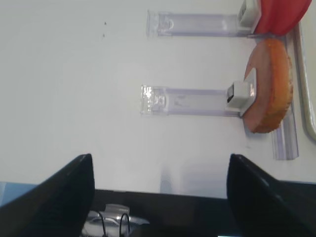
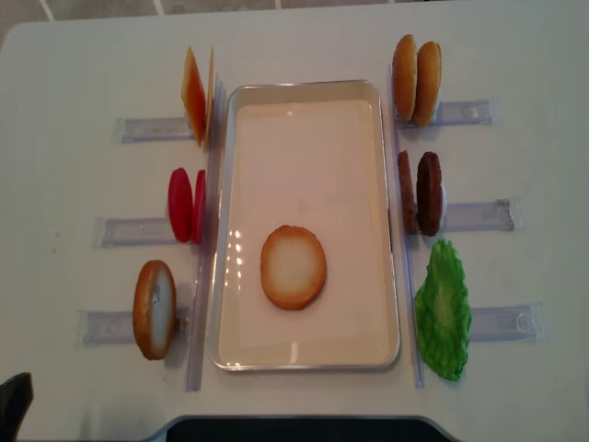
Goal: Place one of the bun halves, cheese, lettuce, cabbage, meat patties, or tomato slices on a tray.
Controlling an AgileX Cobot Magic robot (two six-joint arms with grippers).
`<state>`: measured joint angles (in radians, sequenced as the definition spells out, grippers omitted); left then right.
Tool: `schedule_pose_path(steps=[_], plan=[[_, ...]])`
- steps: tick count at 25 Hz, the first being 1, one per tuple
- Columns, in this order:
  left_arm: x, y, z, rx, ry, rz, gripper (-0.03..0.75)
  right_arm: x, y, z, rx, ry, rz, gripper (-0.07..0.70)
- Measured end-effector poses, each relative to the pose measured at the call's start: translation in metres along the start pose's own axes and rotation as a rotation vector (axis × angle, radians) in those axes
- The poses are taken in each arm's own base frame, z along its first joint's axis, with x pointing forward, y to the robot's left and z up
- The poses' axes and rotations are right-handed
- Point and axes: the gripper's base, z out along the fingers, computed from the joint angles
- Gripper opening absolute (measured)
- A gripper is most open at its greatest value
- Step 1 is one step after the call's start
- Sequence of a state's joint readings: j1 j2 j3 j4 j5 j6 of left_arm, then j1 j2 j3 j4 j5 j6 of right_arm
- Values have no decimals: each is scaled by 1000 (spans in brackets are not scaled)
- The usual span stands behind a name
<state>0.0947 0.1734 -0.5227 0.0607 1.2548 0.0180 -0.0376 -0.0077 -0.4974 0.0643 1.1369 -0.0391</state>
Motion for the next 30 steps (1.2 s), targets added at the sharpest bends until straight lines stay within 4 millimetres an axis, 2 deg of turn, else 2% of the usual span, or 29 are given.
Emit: schedule_pose_path(steps=[8, 16, 30], plan=[[22, 0, -17, -5, -181, 8, 640, 0, 0, 0, 0, 0, 0, 527], [15, -1, -8, -12, -268, 53, 640, 0, 0, 0, 0, 0, 0, 527], [14, -1, -7, -13, -280, 42, 640, 0, 0, 0, 0, 0, 0, 527]])
